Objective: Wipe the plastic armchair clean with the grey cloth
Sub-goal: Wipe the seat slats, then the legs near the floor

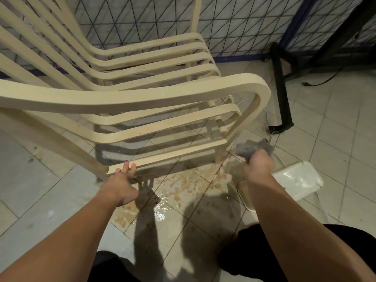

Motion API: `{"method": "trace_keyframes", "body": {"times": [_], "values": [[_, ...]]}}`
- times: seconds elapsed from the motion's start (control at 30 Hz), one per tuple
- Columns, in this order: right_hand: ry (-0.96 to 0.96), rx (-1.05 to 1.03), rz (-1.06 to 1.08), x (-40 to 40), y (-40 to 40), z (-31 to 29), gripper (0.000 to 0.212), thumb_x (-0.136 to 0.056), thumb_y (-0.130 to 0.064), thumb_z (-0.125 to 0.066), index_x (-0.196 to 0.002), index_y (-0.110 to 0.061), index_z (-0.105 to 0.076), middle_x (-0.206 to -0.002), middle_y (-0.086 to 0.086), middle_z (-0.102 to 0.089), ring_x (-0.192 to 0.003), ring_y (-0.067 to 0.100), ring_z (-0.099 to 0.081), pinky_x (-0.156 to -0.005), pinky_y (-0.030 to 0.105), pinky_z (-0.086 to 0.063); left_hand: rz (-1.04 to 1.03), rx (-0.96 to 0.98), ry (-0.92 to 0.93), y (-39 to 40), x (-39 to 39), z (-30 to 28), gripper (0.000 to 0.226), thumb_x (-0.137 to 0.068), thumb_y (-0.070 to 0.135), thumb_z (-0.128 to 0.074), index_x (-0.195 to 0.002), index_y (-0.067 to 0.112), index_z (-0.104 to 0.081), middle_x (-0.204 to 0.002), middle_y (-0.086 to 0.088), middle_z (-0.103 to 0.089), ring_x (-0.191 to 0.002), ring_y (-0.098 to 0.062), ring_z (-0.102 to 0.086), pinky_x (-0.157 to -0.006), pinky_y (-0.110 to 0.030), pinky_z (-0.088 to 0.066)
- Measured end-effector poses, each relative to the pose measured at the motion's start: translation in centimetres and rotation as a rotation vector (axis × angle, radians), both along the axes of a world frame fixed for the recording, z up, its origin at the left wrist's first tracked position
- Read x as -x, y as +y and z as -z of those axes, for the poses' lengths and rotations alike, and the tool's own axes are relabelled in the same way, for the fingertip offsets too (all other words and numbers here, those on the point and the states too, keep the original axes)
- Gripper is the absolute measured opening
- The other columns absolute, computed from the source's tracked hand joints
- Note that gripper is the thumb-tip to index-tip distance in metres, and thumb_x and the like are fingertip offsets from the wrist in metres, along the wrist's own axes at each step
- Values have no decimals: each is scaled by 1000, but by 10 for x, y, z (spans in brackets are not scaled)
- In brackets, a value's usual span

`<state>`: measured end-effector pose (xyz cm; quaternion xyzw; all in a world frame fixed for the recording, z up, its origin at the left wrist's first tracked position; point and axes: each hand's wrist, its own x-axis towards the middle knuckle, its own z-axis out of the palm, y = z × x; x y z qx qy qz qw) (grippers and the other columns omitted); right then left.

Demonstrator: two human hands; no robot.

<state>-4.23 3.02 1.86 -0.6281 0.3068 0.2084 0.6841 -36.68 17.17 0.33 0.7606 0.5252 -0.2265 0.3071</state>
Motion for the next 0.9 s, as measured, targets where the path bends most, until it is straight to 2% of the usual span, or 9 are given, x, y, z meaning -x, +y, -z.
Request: {"method": "trace_keyframes", "body": {"times": [0.13, 0.23, 0.3, 0.37, 0.47, 0.57, 0.63, 0.7, 0.9], "values": [[84, 512, -628, -1, -13, 32, 36, -99, -16, -52, -131, 2, -53, -117, 18, -57, -107, 27, -57, -78, 22, -45, 4, -6, -8, -1, 1, 2, 95, -81, 10, -56, -162, 32, -10, -168, 7, 6, -156, -26, -5, -123, -42, -22], [125, 138, -472, 14, 11, 50, 39, -99, -3, -38, -138, 3, -45, -115, 17, -57, -98, 23, -57, -64, 24, -53, 11, -7, 3, 0, 0, 1, 96, -80, 10, -57, -161, 32, -11, -168, 7, 6, -156, -26, -5, -122, -41, -22], [55, 117, -488, 25, 33, 44, 32, -99, -2, -38, -128, 1, -50, -109, 11, -63, -93, 24, -61, -69, 25, -55, 4, -6, 6, -1, -1, 2, 96, -79, 9, -56, -161, 32, -12, -168, 8, 7, -156, -25, -5, -122, -40, -23], [-91, 210, -572, 29, 48, 36, 30, -102, -9, -44, -126, 6, -53, -119, 21, -62, -90, 25, -61, -74, 14, -51, 1, -11, 4, -1, -1, 3, 97, -79, 9, -57, -161, 32, -12, -168, 8, 7, -156, -25, -4, -121, -39, -23], [-23, -38, -273, 36, 37, 36, 32, -101, 4, -41, -130, 17, -47, -131, 37, -50, -97, 33, -55, -55, 0, -39, 12, -19, 10, -2, 0, 5, 98, -78, 10, -57, -161, 33, -11, -168, 9, 9, -156, -24, -4, -121, -39, -24], [-88, -63, -44, 52, 15, 40, 36, -97, 6, -40, -122, -14, -55, -122, 13, -62, -94, 17, -66, -74, 14, -52, 13, -22, 15, -2, 1, 6, 98, -78, 10, -57, -161, 33, -10, -168, 9, 9, -156, -25, -4, -122, -39, -24], [-96, -31, -46, 52, 17, 48, 44, -99, -1, -42, -138, -21, -49, -123, 7, -62, -100, 18, -65, -82, 22, -55, 18, -22, 15, -4, 1, 6, 98, -79, 9, -56, -162, 32, -9, -168, 8, 9, -156, -25, -4, -122, -38, -22], [-143, -47, -208, 59, 31, 49, 44, -99, -5, -43, -142, -13, -48, -128, 15, -60, -104, 23, -62, -94, 28, -49, 25, -31, 19, -4, 0, 6, 98, -80, 8, -57, -162, 31, -8, -168, 7, 10, -156, -26, -4, -122, -39, -22], [-170, 30, -546, 154, 81, 48, 42, -104, -8, -40, -144, -17, -52, -136, -5, -55, -119, 18, -57, -109, 33, -42, 40, -34, 41, -4, 2, 6, 105, -79, -3, -55, -162, 32, -1, -167, 7, 16, -156, -27, -2, -122, -41, -24]]}}
